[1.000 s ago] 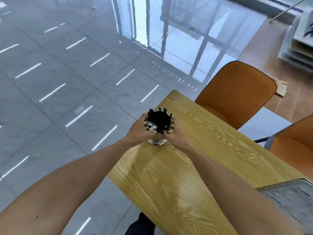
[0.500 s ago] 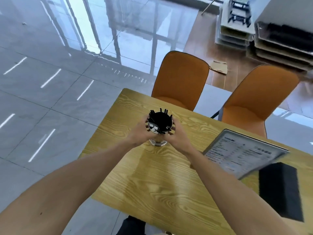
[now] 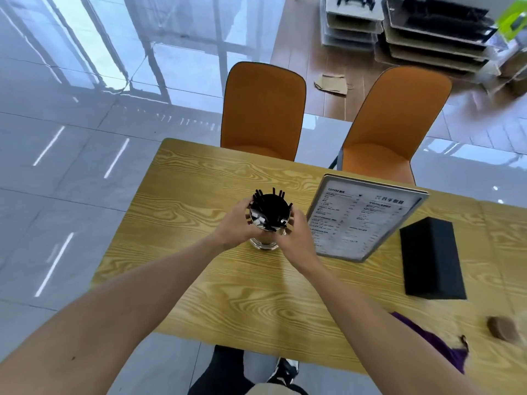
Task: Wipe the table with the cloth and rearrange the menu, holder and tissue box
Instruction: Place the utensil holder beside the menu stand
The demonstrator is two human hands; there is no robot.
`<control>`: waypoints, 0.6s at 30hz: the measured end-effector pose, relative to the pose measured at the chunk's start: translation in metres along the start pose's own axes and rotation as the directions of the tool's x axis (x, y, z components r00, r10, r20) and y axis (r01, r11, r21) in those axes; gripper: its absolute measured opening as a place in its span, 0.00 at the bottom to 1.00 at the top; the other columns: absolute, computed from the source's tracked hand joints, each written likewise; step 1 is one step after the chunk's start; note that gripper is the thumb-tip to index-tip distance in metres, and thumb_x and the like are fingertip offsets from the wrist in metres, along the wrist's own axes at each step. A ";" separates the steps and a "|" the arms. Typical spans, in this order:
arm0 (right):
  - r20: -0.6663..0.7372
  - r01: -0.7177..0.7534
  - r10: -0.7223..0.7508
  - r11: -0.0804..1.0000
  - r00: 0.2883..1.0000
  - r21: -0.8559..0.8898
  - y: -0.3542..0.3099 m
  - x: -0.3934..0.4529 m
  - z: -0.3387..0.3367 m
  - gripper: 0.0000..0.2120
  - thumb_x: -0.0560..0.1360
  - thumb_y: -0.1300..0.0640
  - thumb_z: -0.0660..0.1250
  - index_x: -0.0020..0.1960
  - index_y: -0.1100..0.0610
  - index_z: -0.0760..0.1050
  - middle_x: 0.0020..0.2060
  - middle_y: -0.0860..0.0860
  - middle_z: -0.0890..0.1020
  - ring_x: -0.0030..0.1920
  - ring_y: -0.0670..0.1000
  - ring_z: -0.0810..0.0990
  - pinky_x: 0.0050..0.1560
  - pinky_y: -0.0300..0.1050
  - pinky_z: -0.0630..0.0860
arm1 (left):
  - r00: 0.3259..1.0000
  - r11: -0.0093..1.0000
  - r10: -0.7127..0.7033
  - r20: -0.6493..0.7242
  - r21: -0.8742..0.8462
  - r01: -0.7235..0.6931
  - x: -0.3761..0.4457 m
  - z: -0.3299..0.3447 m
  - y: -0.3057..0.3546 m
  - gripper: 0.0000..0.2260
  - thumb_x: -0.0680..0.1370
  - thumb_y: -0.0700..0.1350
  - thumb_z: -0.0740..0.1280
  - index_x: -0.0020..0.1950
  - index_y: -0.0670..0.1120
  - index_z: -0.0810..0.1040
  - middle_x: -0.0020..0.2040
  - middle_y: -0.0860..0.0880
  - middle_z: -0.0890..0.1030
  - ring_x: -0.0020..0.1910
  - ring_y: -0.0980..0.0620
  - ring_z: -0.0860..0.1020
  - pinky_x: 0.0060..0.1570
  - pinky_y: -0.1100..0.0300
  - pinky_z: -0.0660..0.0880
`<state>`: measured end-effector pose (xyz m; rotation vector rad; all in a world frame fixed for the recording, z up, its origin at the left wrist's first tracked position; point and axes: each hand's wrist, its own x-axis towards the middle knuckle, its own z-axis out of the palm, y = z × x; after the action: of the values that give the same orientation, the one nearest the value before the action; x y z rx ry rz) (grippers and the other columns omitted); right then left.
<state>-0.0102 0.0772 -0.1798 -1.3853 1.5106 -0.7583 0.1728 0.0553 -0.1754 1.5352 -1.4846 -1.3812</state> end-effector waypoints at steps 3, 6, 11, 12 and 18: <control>-0.001 -0.001 0.001 0.998 1.000 -0.056 0.006 -0.007 -0.006 0.44 0.62 0.29 0.76 0.72 0.46 0.68 0.64 0.44 0.72 0.64 0.44 0.74 0.64 0.51 0.76 | 1.000 1.000 0.000 0.010 -0.015 0.000 -0.004 0.012 -0.001 0.34 0.61 0.47 0.86 0.60 0.64 0.75 0.58 0.59 0.81 0.57 0.56 0.81 0.61 0.53 0.79; -0.001 -0.010 0.010 0.994 1.000 -0.107 0.012 -0.011 -0.012 0.35 0.70 0.42 0.78 0.72 0.48 0.67 0.62 0.47 0.68 0.58 0.35 0.70 0.62 0.44 0.74 | 1.000 0.999 -0.007 0.021 -0.035 0.007 -0.007 0.021 0.000 0.34 0.61 0.45 0.86 0.63 0.57 0.76 0.58 0.60 0.80 0.57 0.55 0.81 0.57 0.58 0.79; -0.039 -0.009 0.003 0.988 0.999 -0.155 0.017 -0.015 -0.015 0.31 0.75 0.46 0.75 0.73 0.49 0.67 0.62 0.48 0.68 0.55 0.40 0.71 0.55 0.38 0.70 | 0.999 0.999 -0.025 0.021 -0.035 0.026 -0.007 0.027 0.002 0.43 0.58 0.56 0.86 0.69 0.56 0.73 0.63 0.57 0.78 0.60 0.54 0.80 0.62 0.51 0.79; -0.049 -0.004 -0.004 0.986 0.999 -0.168 0.018 -0.016 -0.016 0.30 0.75 0.46 0.75 0.73 0.49 0.67 0.62 0.48 0.68 0.56 0.42 0.71 0.54 0.39 0.72 | 0.999 0.999 -0.034 0.022 -0.035 0.035 -0.007 0.028 0.002 0.43 0.58 0.57 0.86 0.70 0.57 0.72 0.63 0.58 0.78 0.61 0.53 0.79 0.62 0.50 0.78; -0.078 -0.011 -0.009 0.970 0.997 -0.244 0.021 -0.019 -0.019 0.26 0.77 0.49 0.72 0.71 0.53 0.68 0.62 0.50 0.70 0.57 0.49 0.75 0.59 0.50 0.78 | 0.997 0.997 -0.060 0.045 -0.036 0.062 -0.006 0.029 0.003 0.44 0.58 0.55 0.83 0.72 0.58 0.69 0.65 0.60 0.77 0.65 0.52 0.77 0.65 0.50 0.76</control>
<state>-0.0367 0.0968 -0.1872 -1.5502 1.7109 -0.6485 0.1461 0.0671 -0.1793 1.5486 -1.4405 -1.4779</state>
